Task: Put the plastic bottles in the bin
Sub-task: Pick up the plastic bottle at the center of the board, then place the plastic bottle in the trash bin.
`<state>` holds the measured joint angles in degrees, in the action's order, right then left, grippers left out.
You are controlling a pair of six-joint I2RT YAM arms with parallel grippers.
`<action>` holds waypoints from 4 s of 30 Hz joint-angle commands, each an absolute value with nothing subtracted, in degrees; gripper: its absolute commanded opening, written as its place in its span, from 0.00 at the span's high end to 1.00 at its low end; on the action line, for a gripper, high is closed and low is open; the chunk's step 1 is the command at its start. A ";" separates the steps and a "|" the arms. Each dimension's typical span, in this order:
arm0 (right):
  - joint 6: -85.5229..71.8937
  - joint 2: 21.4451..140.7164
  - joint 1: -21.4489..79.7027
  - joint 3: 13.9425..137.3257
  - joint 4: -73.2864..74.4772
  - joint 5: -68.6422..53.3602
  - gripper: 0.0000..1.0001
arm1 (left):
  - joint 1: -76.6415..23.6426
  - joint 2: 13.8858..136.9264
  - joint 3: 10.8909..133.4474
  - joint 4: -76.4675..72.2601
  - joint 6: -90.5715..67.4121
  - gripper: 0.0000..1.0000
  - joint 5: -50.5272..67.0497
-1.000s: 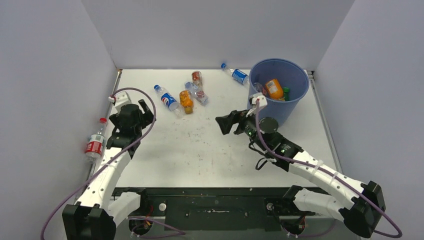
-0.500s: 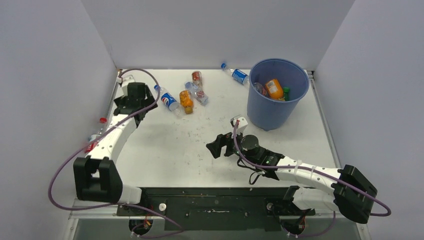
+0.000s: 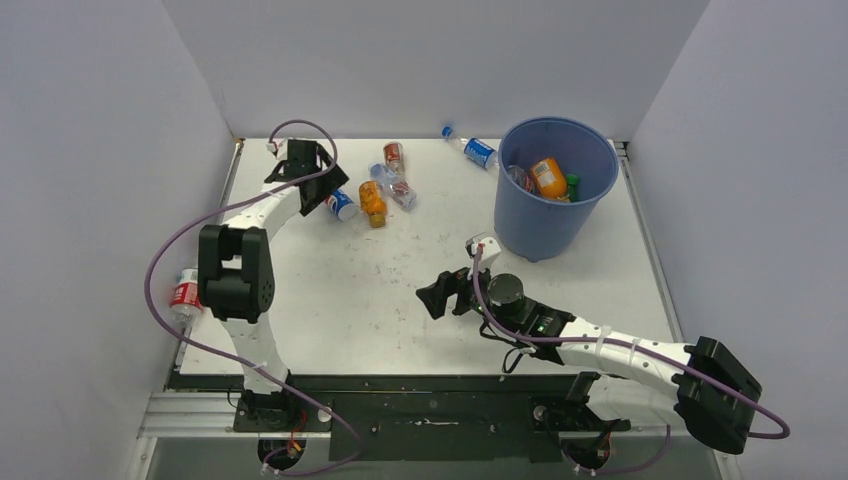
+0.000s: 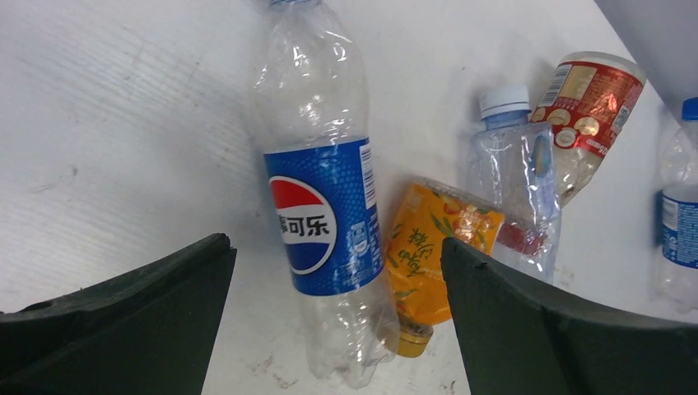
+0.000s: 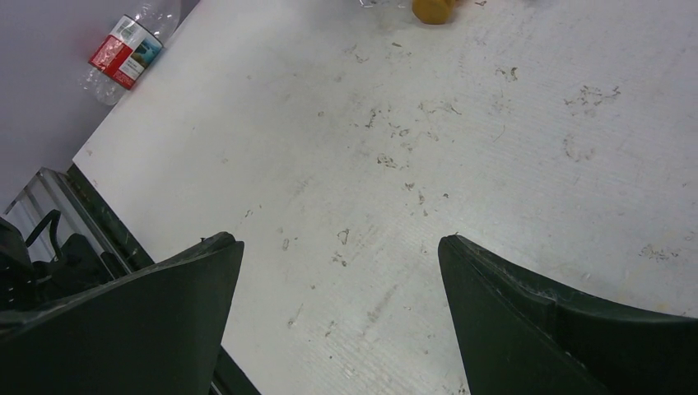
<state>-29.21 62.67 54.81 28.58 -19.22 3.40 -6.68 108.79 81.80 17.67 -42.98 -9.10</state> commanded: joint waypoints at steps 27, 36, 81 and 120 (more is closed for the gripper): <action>-26.21 55.49 55.29 39.80 -10.01 6.11 0.08 | -7.29 110.63 72.98 3.06 -49.76 0.63 -5.48; -23.21 52.70 55.84 48.43 -3.90 6.87 0.08 | -10.70 79.37 64.13 1.37 -36.85 0.65 -9.06; -26.71 60.07 56.23 60.96 -12.83 -3.67 0.17 | -47.98 32.96 27.69 -18.60 5.80 0.75 8.68; -5.54 71.87 18.45 83.87 -8.60 34.71 0.95 | -49.96 33.55 30.10 -13.44 4.86 0.04 -13.81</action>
